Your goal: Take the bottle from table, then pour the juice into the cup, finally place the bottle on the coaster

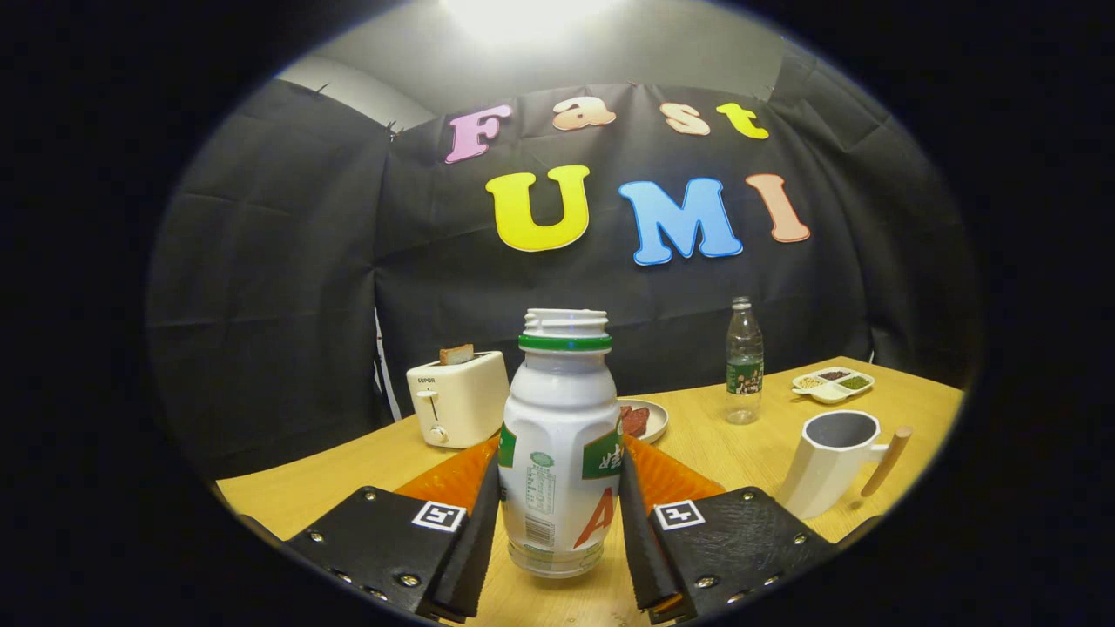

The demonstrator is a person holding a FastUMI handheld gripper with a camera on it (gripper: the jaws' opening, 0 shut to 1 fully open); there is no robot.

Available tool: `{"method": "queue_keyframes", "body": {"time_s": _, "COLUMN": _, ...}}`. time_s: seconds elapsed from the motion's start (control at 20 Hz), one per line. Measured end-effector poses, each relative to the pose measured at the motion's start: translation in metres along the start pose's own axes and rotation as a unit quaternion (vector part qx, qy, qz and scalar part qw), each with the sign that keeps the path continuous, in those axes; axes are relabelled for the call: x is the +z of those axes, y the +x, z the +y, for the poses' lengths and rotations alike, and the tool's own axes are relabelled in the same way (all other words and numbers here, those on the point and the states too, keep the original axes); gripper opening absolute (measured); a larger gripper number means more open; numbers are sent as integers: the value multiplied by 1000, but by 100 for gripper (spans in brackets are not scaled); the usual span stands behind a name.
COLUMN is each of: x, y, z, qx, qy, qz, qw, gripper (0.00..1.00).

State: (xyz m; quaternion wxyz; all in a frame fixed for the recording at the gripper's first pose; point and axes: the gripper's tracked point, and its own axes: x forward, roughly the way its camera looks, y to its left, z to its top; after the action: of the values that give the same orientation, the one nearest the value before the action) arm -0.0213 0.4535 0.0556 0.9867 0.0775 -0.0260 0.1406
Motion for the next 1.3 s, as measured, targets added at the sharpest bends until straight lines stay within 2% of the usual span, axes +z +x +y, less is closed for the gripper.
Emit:
{"method": "queue_keyframes", "body": {"time_s": 0.45, "x": 4, "y": -1, "z": -30, "qx": -7, "qy": 102, "qz": 6, "qw": 995, "gripper": 64}}
{"method": "queue_keyframes", "body": {"time_s": 0.65, "x": 8, "y": -1, "z": -42, "qx": -8, "qy": 175, "qz": -2, "qw": 985, "gripper": 64}}
{"method": "queue_keyframes", "body": {"time_s": 0.95, "x": 7, "y": 6, "z": -56, "qx": -15, "qy": 216, "qz": 5, "qw": 976, "gripper": 64}}
{"method": "queue_keyframes", "body": {"time_s": 1.3, "x": -1, "y": 7, "z": -64, "qx": -13, "qy": 295, "qz": 9, "qw": 955, "gripper": 64}}
